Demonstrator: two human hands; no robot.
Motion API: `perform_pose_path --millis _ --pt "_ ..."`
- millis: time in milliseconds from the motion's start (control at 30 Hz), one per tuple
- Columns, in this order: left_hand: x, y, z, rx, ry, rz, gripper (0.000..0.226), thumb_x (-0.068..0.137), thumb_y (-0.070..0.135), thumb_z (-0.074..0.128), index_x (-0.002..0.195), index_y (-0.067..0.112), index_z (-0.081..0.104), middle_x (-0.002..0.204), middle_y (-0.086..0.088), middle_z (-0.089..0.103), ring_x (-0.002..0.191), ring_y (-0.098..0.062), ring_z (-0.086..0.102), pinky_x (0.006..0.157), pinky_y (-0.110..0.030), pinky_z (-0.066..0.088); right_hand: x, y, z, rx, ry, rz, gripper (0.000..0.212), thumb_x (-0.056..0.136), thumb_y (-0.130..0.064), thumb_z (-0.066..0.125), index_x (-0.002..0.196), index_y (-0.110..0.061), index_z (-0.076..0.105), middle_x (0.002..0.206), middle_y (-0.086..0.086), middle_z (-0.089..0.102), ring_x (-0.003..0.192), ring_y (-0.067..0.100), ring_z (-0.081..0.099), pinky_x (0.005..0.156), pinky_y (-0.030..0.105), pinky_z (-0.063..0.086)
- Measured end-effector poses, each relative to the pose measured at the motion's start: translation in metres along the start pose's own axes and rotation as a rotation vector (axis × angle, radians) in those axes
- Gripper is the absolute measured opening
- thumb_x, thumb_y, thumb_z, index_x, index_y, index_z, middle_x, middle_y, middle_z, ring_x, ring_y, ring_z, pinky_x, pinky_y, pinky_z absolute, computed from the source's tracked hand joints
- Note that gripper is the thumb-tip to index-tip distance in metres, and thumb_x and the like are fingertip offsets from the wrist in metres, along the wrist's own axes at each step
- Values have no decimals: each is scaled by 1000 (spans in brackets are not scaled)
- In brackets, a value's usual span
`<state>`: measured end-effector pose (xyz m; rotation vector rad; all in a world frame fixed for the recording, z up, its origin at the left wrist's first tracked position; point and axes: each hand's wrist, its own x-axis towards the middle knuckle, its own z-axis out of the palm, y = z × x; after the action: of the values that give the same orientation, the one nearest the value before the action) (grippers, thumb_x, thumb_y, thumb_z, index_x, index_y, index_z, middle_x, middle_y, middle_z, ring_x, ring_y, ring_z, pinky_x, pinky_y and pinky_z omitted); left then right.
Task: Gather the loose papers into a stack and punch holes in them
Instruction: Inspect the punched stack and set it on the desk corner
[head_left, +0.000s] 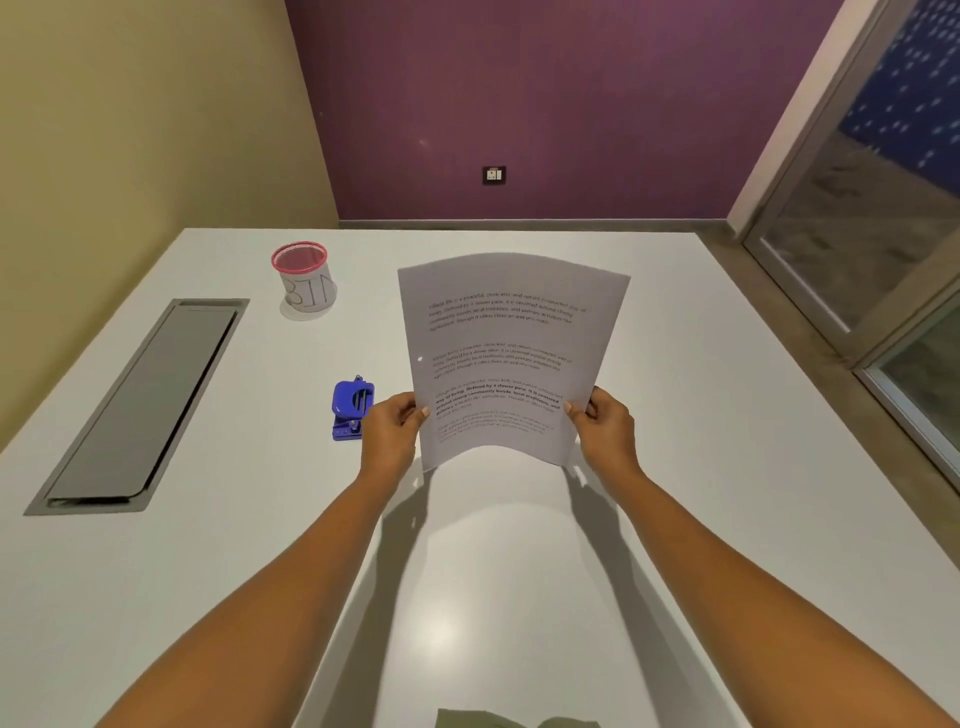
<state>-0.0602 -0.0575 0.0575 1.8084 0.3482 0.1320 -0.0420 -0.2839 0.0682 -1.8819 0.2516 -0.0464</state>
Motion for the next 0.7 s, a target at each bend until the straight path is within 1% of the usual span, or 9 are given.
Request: perform_pose_path --millis 100,200,300,333,400,467,567,633,700 --pt "-3 -13 3 86 -60 -100 22 89 2 53 108 -2 64 105 -15 68 93 -26 61 92 -42 50 -4 12 6 -155 -48 97 29 93 -4 47 121 -4 54 123 13 60 111 28 55 84 27 41" --pt "-4 -18 4 100 -61 -138 24 89 3 53 110 -4 63 106 -18 67 100 -34 62 93 -48 49 -6 18 11 -301 -49 158 28 94 -5 41 119 -1 55 120 17 60 104 31 56 79 32 44" --pt "0 -16 3 56 -65 -130 24 89 2 53 112 -1 60 110 -15 67 97 -32 64 90 -46 52 -3 16 12 -316 18 172 24 93 -4 41 107 1 59 109 19 63 91 33 55 77 39 46" --pt "2 -15 3 39 -67 -125 22 89 2 53 110 1 60 106 -15 67 91 -29 64 87 -45 53 -1 16 12 -314 36 159 22 92 -4 42 103 1 60 106 19 63 86 30 53 74 36 44" --pt "5 -14 3 15 -54 -127 8 87 1 57 94 4 60 89 -16 67 75 -26 61 81 -44 55 1 14 10 -302 63 129 17 92 -4 43 95 1 59 98 17 62 80 25 50 66 29 39" --pt "9 -12 3 -13 -30 -155 4 83 0 62 82 2 59 78 -14 65 72 -27 59 80 -46 54 3 12 7 -279 95 114 13 93 -4 44 89 -3 56 90 11 58 79 23 50 62 24 38" --pt "15 -9 8 -64 -23 -196 13 79 -3 66 91 -9 64 83 -16 67 75 -29 61 81 -45 55 8 12 1 -253 141 108 17 92 -2 45 99 0 60 90 6 56 82 22 50 70 24 37" --pt "21 -6 15 -69 -24 -210 16 79 -3 66 94 -9 65 85 -18 67 75 -29 60 81 -44 55 15 14 -3 -251 145 109 19 91 -1 45 102 2 60 90 6 56 82 21 50 72 24 36" --pt "27 -3 25 -68 -21 -217 12 78 -4 67 89 -7 65 85 -17 66 71 -27 61 74 -37 57 25 16 -8 -251 150 113 18 91 -1 46 101 3 61 88 7 56 81 21 49 71 24 36"
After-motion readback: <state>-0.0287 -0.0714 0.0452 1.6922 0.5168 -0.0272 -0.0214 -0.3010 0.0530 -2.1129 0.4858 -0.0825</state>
